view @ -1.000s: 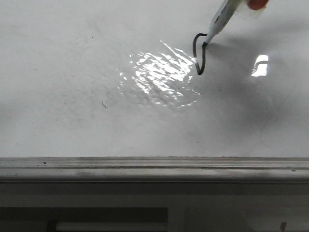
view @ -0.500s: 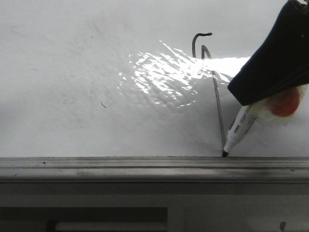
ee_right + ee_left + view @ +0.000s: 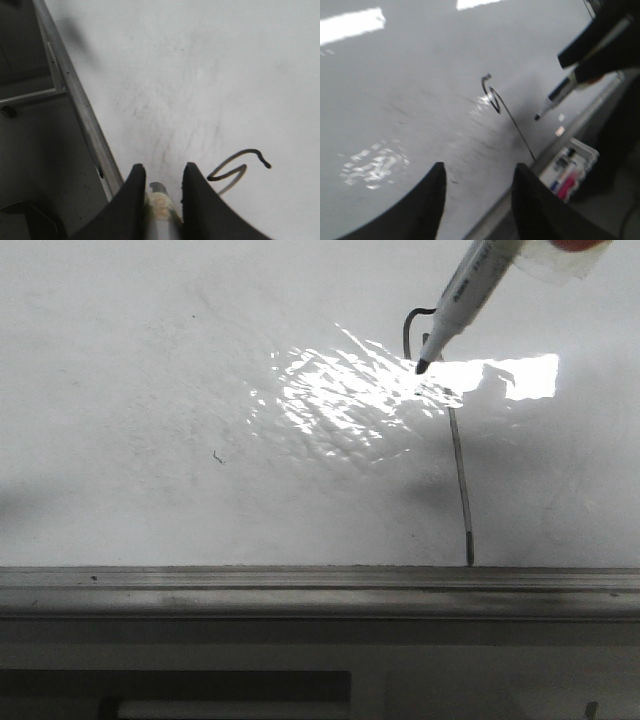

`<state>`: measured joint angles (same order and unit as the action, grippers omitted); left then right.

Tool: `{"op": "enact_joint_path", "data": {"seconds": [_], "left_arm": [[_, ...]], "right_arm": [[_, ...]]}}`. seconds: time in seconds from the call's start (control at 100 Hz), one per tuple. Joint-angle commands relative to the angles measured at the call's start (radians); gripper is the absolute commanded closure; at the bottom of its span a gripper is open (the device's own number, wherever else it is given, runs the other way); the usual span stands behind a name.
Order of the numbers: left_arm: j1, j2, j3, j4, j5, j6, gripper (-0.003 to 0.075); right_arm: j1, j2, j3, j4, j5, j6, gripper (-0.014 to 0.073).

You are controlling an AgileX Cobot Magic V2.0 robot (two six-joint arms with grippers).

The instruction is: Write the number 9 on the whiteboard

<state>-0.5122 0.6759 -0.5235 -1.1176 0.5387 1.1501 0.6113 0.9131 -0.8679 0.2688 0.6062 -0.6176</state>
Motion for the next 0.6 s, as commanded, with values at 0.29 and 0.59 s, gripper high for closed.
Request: {"op": "enact_joint_path", "data": {"seconds": [0.29,0.59], "left_arm": [[-0.111,0.344,-0.17,-0.214,0.283,0.485,0.0355],[-0.209,0.496,-0.257,-0.225,0.259,0.487,0.0356]], "right_arm": [[0.218,0.038,-0.037,0.0,-0.072,-0.01,0.0638],[0.275,0.064,-0.037,0.019,-0.106,-0.01,0.0638]]}}
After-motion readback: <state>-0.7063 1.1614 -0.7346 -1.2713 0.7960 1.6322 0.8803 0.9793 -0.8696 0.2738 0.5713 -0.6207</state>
